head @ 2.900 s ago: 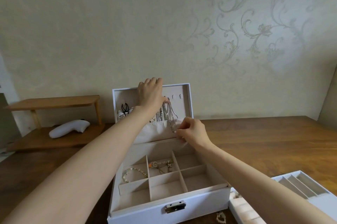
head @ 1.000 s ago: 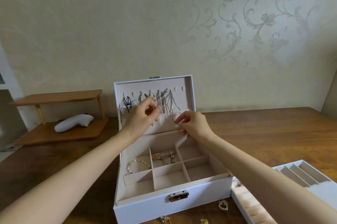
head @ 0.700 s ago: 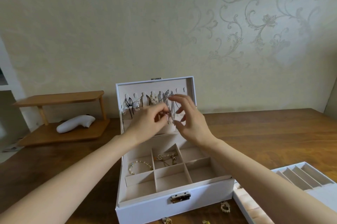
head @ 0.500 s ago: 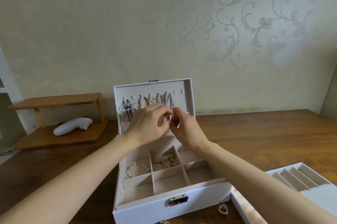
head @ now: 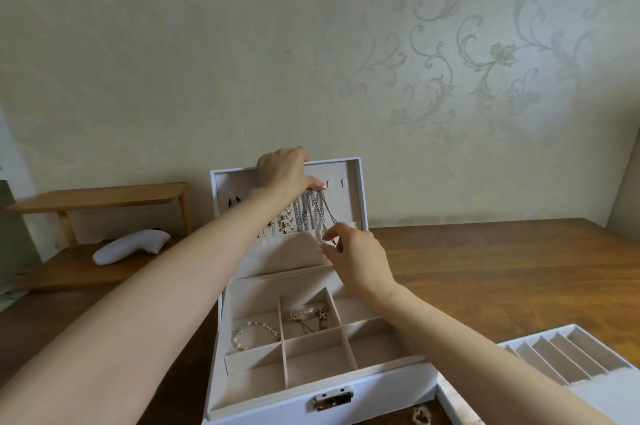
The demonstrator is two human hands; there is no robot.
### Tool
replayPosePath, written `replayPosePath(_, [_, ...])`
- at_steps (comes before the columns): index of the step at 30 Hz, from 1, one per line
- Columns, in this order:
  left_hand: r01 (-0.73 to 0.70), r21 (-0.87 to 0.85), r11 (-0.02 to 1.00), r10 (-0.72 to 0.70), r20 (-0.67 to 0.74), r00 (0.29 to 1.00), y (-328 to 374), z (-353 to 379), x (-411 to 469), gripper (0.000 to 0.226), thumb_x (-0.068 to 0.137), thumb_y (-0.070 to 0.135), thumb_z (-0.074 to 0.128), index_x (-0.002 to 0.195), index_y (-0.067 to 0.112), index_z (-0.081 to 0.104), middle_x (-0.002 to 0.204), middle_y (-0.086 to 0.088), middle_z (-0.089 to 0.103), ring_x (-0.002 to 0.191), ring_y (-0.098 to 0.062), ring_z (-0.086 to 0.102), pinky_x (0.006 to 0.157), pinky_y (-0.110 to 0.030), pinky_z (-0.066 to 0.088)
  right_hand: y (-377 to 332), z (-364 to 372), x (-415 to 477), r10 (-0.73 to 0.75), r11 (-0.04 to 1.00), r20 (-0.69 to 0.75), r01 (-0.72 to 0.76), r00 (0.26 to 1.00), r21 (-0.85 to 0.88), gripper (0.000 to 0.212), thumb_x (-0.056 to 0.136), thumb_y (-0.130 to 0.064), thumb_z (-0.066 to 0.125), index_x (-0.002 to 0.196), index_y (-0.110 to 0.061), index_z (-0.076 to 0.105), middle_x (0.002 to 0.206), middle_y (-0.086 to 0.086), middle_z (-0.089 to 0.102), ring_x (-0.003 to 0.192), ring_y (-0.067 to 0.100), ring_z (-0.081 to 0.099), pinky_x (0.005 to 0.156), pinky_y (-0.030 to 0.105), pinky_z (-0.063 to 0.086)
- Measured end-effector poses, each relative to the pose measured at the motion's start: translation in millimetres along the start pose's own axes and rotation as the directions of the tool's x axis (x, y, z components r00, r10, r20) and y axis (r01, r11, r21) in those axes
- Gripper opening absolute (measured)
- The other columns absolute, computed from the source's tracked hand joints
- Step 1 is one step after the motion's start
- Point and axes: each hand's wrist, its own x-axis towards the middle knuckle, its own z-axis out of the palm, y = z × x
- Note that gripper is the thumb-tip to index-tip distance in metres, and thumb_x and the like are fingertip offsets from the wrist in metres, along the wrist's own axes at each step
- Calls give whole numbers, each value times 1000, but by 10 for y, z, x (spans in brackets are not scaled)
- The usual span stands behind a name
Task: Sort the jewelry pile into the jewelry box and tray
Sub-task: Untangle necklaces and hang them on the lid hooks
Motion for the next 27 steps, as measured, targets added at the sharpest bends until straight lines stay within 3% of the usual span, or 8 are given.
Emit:
replayPosePath(3, [2,-11,1000,-1,10,1000,-6,-15,0,59,71,55,72,115,17,57,116,-4,64,109,-25,56,78,-31,33,23,-8,-19,-127,986,-8,126,992,-112,20,97,-25,48,101,-15,64,97,6,68,93,29,60,65,32,37])
replayPosePath(9, [18,-8,1000,-18,6,1000,-8,2,1,57,73,53,71,116,18,57,117,-4,63,111,-25,55,79,-30,32,31,-1,-59,-256,918,158,291,954,-268,21,91,-5,47,100,-11,64,98,9,65,92,32,58,61,30,31])
replayPosePath(16, [22,-17,1000,-22,19,1000,-7,-3,2,56,73,54,72,113,17,58,115,-5,64,109,-25,56,76,-30,31,33,-10,-122,-340,883,216,389,915,-261,30,77,8,47,100,-5,60,98,15,60,94,35,55,63,37,40])
replayPosePath(18, [22,-18,1000,-22,22,1000,-2,-7,-2,55,73,54,71,112,17,59,114,-4,64,108,-25,56,75,-30,30,37,-8,-134,-387,870,190,426,902,-250,29,75,9,48,98,-4,60,94,16,62,89,37,57,60,37,39])
replayPosePath(21, [17,-24,1000,-16,24,1000,-3,-11,-7,56,73,54,72,113,18,59,114,-4,64,107,-25,56,74,-29,29,23,-31,-144,-409,860,143,433,901,-270,11,85,-4,58,94,-10,61,82,10,67,77,33,62,53,33,37])
replayPosePath(23, [15,-23,1000,-15,23,1000,-9,-10,-7,56,73,54,72,113,17,59,113,-4,64,106,-25,56,74,-30,30,43,-28,-129,-415,861,127,434,901,-266,18,71,2,66,79,-13,62,65,6,64,61,31,60,43,27,30])
replayPosePath(25, [15,-16,1000,-15,23,1000,-12,-9,-4,55,73,54,71,112,17,59,113,-4,64,107,-25,56,75,-30,31,45,-53,-136,-409,864,160,437,898,-248,26,58,7,56,73,-11,64,62,8,61,59,32,58,43,26,27])
replayPosePath(27, [15,-9,1000,-15,24,1000,-10,-10,-2,54,73,54,71,112,17,58,113,-4,64,107,-25,56,75,-30,32,75,-64,-142,-419,860,161,447,894,-245,30,59,6,47,79,-8,65,70,13,62,71,34,57,47,30,30])
